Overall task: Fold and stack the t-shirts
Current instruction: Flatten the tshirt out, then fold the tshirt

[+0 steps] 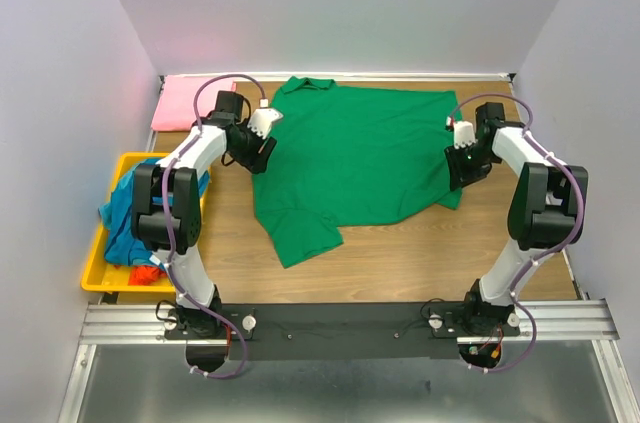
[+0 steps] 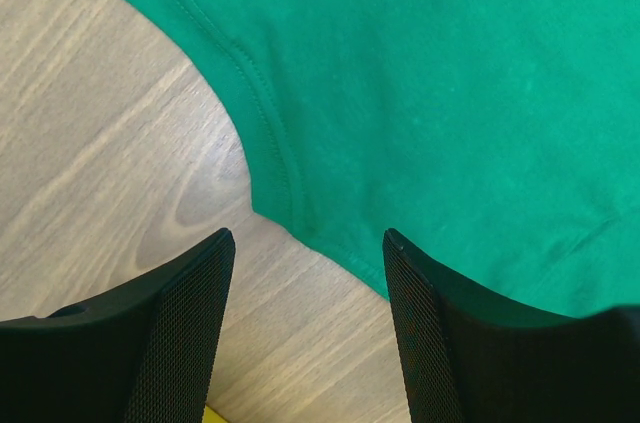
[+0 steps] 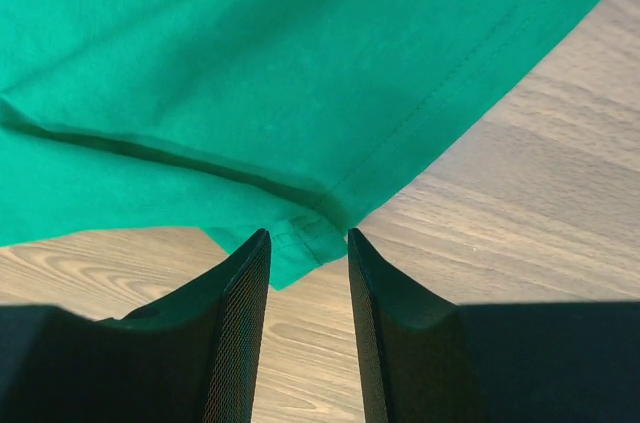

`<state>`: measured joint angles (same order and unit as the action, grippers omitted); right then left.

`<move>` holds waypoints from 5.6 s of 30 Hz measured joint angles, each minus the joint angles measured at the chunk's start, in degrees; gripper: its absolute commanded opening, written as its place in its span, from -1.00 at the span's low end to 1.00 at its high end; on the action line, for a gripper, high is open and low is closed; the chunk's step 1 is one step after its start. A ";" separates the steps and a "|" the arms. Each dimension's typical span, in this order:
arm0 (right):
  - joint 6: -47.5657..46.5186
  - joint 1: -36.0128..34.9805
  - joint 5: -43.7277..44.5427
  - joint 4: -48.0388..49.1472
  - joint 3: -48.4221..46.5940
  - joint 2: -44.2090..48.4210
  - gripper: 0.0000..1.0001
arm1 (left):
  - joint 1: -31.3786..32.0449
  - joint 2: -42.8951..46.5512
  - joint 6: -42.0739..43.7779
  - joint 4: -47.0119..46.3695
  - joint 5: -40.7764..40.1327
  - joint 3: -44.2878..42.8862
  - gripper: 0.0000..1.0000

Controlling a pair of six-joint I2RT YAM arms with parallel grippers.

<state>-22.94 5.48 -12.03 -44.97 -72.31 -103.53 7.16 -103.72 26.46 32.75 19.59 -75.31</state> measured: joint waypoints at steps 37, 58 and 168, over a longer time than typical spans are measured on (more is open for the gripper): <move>-27.02 -0.20 5.86 -5.73 9.64 19.89 -0.86 | 0.31 -4.07 -0.46 1.33 -3.80 3.43 -0.11; -22.16 -1.73 0.35 -14.56 0.48 10.36 -0.43 | 10.29 13.99 15.21 14.86 2.80 5.35 0.14; -12.55 1.38 -5.03 -13.27 -25.42 -5.49 -0.14 | 3.69 -5.38 21.79 22.88 3.30 -26.88 0.21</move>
<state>-35.48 6.85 -17.06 -58.24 -97.73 -109.01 10.85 -109.10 48.25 55.64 22.90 -102.19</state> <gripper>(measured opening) 0.424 0.599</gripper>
